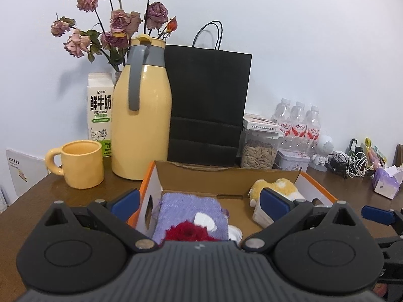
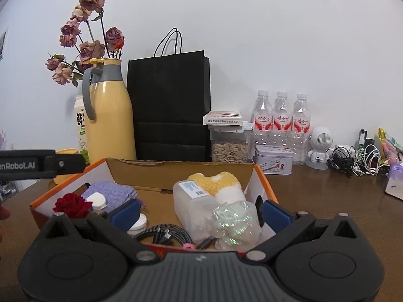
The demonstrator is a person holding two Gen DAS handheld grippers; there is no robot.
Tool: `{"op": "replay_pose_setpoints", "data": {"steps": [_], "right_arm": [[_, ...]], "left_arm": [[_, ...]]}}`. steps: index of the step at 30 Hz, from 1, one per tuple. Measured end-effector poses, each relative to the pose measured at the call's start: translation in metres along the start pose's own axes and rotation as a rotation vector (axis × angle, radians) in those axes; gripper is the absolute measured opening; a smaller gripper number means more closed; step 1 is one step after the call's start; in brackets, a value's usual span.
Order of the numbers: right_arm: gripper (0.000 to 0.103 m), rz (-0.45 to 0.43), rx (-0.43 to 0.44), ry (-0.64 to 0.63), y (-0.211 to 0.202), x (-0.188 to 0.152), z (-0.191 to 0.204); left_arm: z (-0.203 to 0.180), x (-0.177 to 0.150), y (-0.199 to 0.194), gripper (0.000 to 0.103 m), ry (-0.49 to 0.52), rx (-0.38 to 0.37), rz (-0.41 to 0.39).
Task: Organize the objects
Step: 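Move both grippers back toward the white cap and yellow block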
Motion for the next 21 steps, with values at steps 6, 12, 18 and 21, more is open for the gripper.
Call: {"op": "replay_pose_setpoints", "data": {"steps": [6, 12, 18, 21], "right_arm": [[0.103, 0.021, -0.002, -0.002, -0.021, -0.006, -0.009], [0.103, 0.069, -0.012, -0.011, -0.036, -0.019, -0.022], [0.103, 0.120, -0.012, -0.024, -0.045, -0.032, -0.031], [0.103, 0.152, -0.009, -0.028, -0.047, -0.041, -0.033]], "left_arm": [[0.006, -0.011, -0.015, 0.103, 0.011, 0.008, 0.034], [0.011, -0.026, -0.029, 0.103, 0.035, 0.009, 0.080], [0.017, -0.043, -0.036, 0.103, 0.043, 0.014, 0.138], [0.017, -0.050, -0.040, 0.103, 0.053, 0.008, 0.161]]}}
Point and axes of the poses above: each gripper's, at about its wrist camera, not at the fingertips, and y roughly the way its jaws point, z to its left, x to its top, the point moved 4 cm from there along y, roughly the way its jaws point, and after that the axes turned 9 degrees about -z, right-handed, at the moved point
